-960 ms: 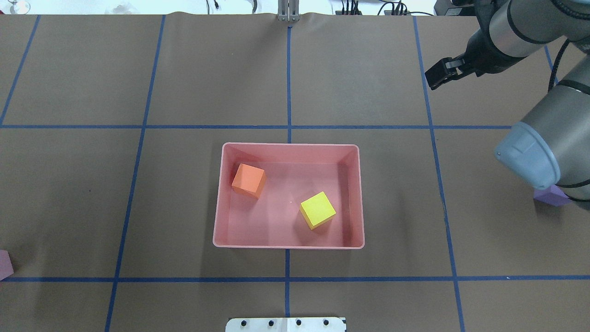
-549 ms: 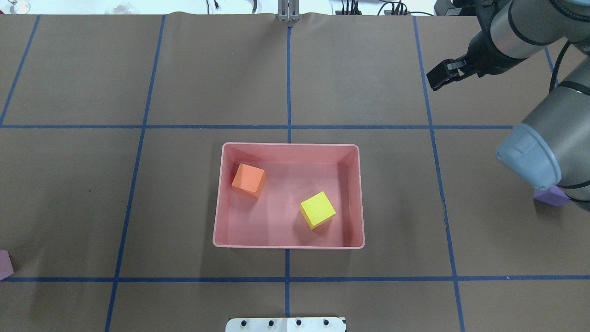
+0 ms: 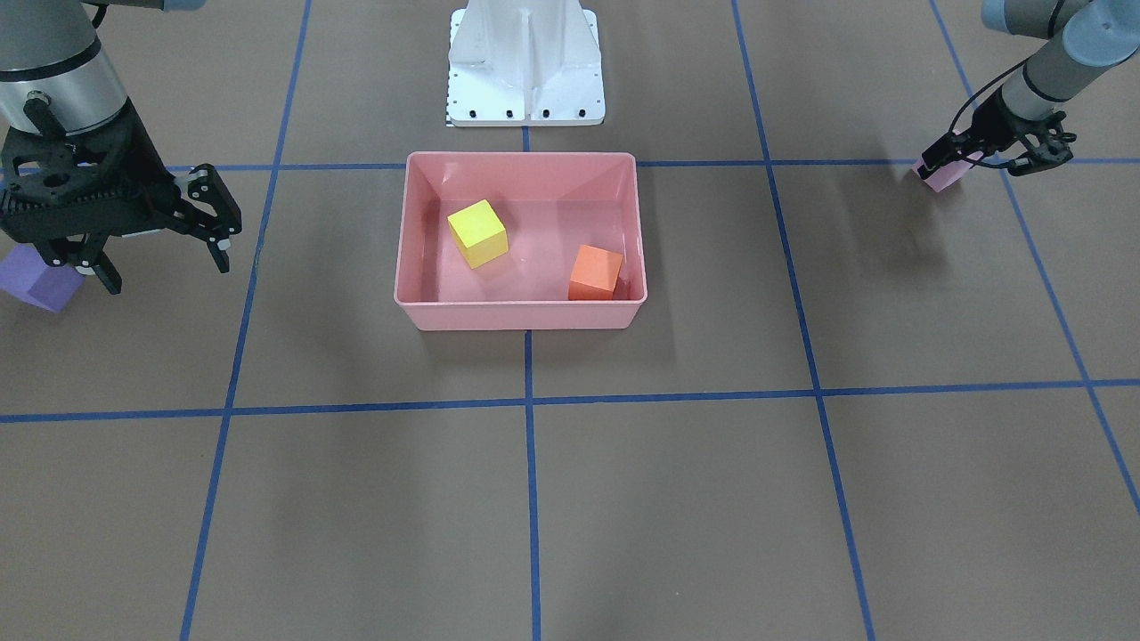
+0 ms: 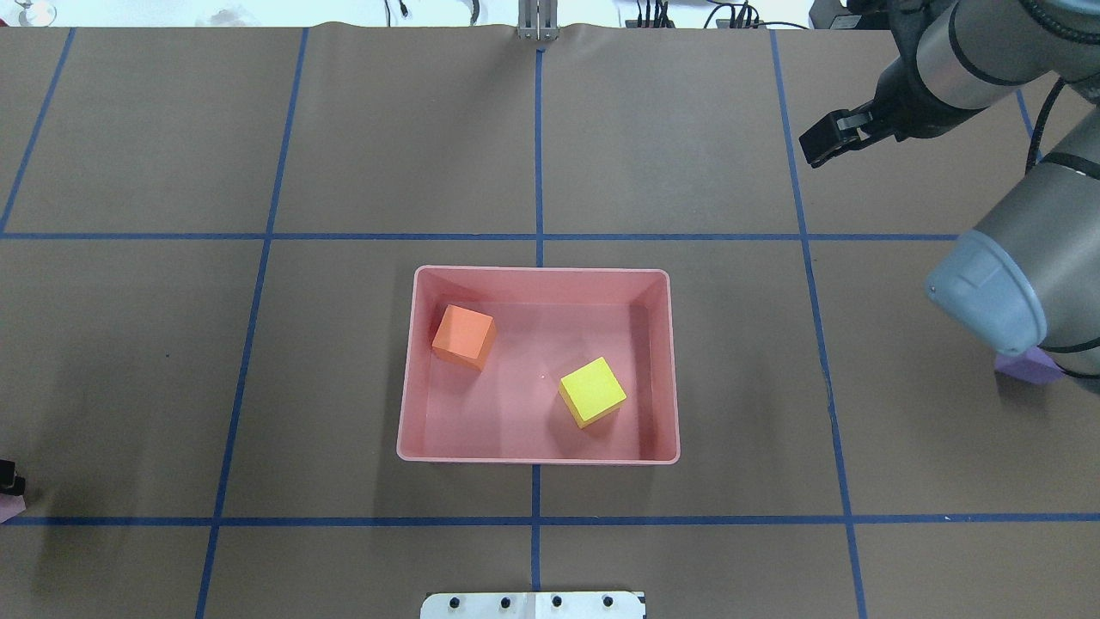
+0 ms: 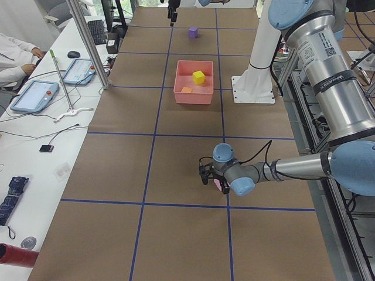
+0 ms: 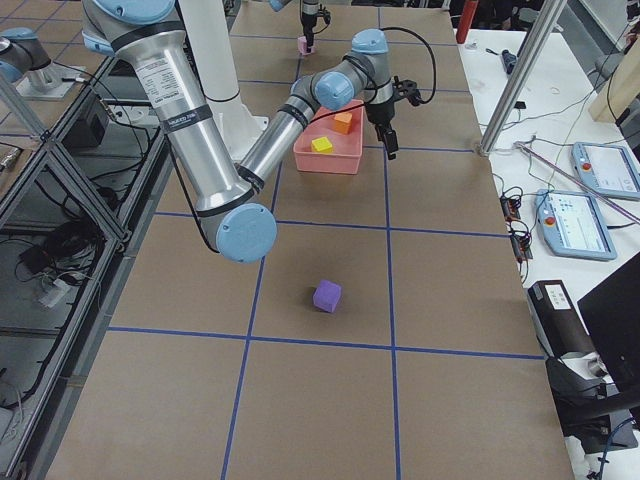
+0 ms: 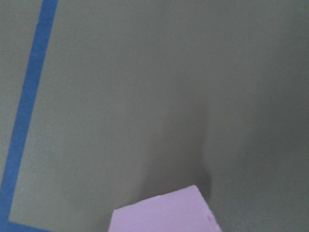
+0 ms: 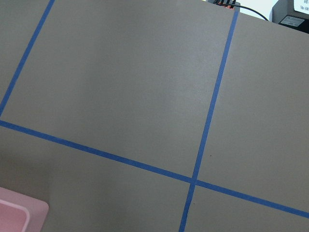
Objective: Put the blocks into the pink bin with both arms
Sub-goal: 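Reach the left gripper to the lilac cube and grasp it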
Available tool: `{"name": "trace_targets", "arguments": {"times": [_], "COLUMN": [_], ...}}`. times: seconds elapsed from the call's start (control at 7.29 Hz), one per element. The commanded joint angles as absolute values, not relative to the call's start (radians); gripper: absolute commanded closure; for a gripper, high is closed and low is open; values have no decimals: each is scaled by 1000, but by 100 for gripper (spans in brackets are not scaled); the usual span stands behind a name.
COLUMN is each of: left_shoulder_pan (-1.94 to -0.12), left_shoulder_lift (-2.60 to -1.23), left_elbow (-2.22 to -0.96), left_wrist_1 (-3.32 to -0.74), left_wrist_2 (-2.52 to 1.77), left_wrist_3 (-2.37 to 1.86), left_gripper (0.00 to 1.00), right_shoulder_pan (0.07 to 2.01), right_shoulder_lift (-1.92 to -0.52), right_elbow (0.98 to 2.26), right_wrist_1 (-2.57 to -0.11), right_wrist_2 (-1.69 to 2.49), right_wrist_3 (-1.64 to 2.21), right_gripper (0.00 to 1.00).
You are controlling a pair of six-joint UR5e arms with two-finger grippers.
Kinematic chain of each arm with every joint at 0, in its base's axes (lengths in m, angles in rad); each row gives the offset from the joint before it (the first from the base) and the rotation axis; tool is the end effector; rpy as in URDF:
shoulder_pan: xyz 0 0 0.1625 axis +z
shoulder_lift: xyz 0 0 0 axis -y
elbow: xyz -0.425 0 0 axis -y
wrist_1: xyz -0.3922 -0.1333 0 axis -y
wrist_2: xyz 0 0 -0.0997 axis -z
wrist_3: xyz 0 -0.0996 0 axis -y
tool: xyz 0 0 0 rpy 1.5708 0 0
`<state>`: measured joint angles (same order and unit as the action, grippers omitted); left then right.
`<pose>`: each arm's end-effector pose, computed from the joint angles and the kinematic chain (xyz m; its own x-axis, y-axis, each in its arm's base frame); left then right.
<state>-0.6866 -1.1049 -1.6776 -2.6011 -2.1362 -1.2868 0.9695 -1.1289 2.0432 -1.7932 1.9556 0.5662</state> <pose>0.1865 -0.2562 0.6839 0.6591 -0.2344 -0.7146 0.0967 0.9687 -0.2285 -0.2359 -0.5134 0.2435 0.7644 -0.2686 0.5862 0.0303 0.9231 0.3834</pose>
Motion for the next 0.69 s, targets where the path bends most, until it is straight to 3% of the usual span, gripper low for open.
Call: {"name": "trace_targets", "arguments": {"times": [0.0,0.14,0.55], "left_shoulder_pan": [-657,-658,-672], "left_shoulder_lift": [-1105,-1086,-1031], "left_elbow": [-1693,-1741,-1938], "left_wrist_1": [-2603,-2603,-2591], "left_wrist_2": [-2128,-2134,-2152], "left_wrist_3": [-1281,-1279,-1279], "left_gripper": [54,68,69], "right_shoulder_pan": [969,969,971], "right_shoulder_lift": [-1127,-1129,-1153], "right_elbow": [2042,2040,2037], "right_wrist_1": [-1793,-1793,-1793], "right_wrist_2": [1956,1957,1959], "right_wrist_3": [566,566,563], "right_gripper": [1,1,1]}}
